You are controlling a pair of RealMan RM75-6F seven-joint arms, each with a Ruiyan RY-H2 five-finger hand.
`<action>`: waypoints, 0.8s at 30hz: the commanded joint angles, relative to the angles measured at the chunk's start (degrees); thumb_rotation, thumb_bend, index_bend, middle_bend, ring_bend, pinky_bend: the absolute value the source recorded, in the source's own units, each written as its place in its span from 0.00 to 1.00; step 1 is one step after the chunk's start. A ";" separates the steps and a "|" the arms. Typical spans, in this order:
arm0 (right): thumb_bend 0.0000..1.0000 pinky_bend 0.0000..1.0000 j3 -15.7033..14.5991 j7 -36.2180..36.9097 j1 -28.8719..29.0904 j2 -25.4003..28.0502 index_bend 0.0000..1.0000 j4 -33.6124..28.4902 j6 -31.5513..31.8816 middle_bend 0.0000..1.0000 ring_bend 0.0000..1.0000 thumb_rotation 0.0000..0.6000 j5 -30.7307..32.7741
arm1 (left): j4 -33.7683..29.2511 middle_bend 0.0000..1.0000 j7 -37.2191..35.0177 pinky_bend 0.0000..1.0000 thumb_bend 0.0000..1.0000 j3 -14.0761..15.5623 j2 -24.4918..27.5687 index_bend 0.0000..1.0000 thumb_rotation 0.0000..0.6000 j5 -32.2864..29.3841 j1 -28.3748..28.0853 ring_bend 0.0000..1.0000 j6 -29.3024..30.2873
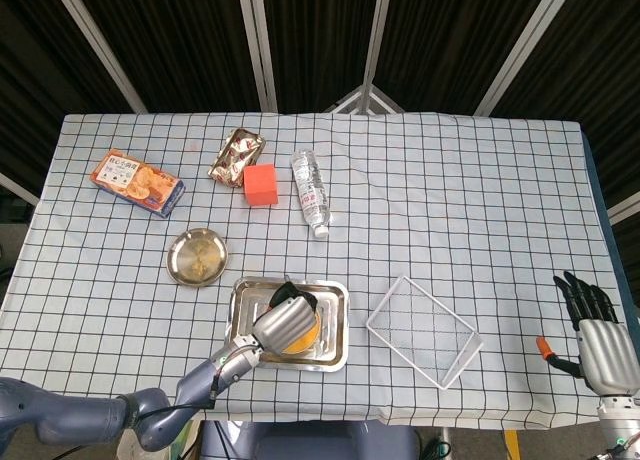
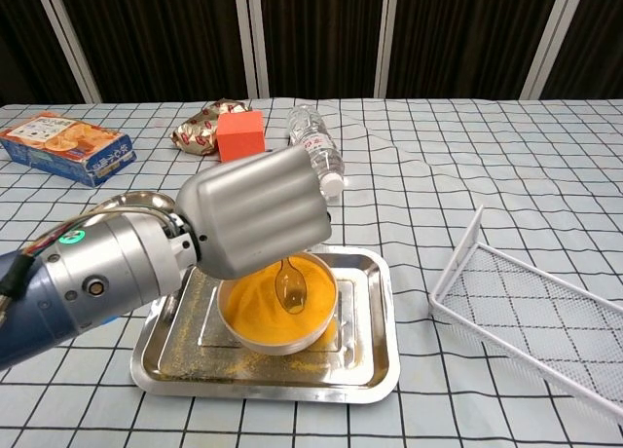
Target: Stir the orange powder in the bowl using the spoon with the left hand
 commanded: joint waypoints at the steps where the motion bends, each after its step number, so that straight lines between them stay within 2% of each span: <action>1: 0.36 0.00 0.01 0.01 -0.01 0.00 0.00 0.03 0.02 0.00 0.00 1.00 -0.01 | 0.44 1.00 0.11 0.96 0.81 -0.01 0.04 0.84 1.00 -0.37 0.08 0.92 0.32; 14: 0.36 0.00 -0.06 -0.28 -0.05 -0.08 0.00 0.05 0.17 0.00 0.00 1.00 -0.21 | -1.11 1.00 -2.28 0.96 0.81 -0.40 4.45 0.84 1.00 0.42 0.40 0.92 2.83; 24: 0.36 0.00 -0.07 -0.16 -0.07 -0.04 0.00 -0.02 0.13 0.00 0.00 1.00 -0.14 | -0.47 1.00 -2.56 0.96 0.81 0.05 4.93 0.84 1.00 2.49 -1.18 0.92 1.81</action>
